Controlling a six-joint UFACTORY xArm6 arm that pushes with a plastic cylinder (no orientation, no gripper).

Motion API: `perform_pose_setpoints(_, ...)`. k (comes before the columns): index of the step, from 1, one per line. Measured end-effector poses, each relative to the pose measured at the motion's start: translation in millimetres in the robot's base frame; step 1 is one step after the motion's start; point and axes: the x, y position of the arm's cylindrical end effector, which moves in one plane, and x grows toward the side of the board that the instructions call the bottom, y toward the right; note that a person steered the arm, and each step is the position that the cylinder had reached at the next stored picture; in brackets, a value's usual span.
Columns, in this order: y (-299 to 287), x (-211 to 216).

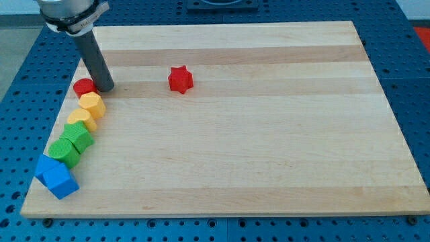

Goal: Push red star slightly left

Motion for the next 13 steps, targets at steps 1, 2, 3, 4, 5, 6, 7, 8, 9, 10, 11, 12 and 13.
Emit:
perform_pose_setpoints(1,4,-26)
perform_pose_setpoints(2,-4,-44)
perform_pose_setpoints(3,20,-45)
perform_pose_setpoints(4,47,-27)
perform_pose_setpoints(5,67,13)
perform_pose_setpoints(6,91,42)
perform_pose_setpoints(7,154,47)
perform_pose_setpoints(8,197,32)
perform_pose_setpoints(9,188,13)
perform_pose_setpoints(10,172,-8)
perform_pose_setpoints(11,177,-14)
perform_pose_setpoints(12,177,-25)
perform_pose_setpoints(13,166,-41)
